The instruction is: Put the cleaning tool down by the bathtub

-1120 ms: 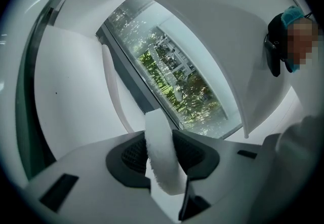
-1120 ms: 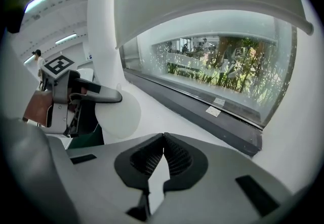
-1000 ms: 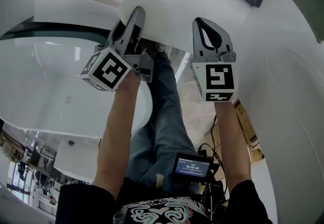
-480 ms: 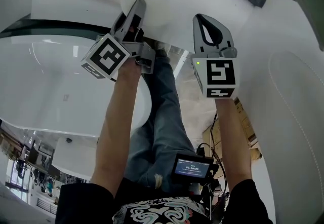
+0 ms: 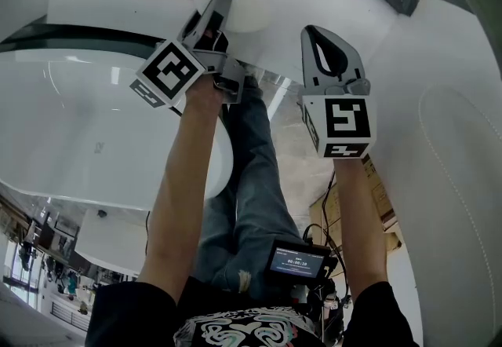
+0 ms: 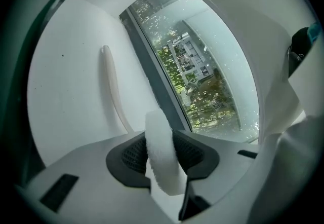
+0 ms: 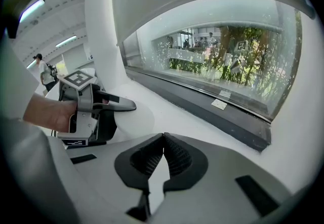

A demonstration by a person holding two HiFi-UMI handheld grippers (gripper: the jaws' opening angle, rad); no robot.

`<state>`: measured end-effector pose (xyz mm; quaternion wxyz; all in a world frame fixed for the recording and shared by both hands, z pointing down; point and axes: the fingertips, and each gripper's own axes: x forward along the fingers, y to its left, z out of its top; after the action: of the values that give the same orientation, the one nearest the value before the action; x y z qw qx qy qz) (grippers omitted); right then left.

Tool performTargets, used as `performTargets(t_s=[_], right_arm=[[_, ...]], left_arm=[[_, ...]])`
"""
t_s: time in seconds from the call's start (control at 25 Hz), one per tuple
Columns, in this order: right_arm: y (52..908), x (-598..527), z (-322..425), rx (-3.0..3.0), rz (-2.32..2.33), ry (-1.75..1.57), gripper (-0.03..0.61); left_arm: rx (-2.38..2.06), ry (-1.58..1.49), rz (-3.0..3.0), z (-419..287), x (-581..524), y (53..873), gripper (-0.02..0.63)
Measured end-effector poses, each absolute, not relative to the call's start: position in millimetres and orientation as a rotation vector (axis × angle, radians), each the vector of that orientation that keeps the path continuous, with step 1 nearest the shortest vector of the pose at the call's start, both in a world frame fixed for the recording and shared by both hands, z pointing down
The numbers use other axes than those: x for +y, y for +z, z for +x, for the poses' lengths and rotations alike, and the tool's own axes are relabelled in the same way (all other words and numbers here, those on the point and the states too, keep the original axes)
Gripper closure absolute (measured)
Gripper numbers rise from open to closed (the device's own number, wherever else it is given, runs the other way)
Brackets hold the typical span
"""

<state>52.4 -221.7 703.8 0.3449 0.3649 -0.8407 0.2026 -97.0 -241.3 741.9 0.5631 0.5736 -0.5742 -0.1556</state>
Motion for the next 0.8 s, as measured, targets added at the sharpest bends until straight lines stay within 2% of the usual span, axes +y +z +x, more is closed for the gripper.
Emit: performTargets(t_s=[0.6,0.8], right_arm=[[707,-208,37,-2.209,0.881,0.570,0.551],[708,-206,36,-2.212,0.871,0.585,0.551]], left_arm=[[-1.394,-0.250,1.264,-99,-232,765,0.472],[-1.415,-0.238,1.238,-100,-231,768,0.447]])
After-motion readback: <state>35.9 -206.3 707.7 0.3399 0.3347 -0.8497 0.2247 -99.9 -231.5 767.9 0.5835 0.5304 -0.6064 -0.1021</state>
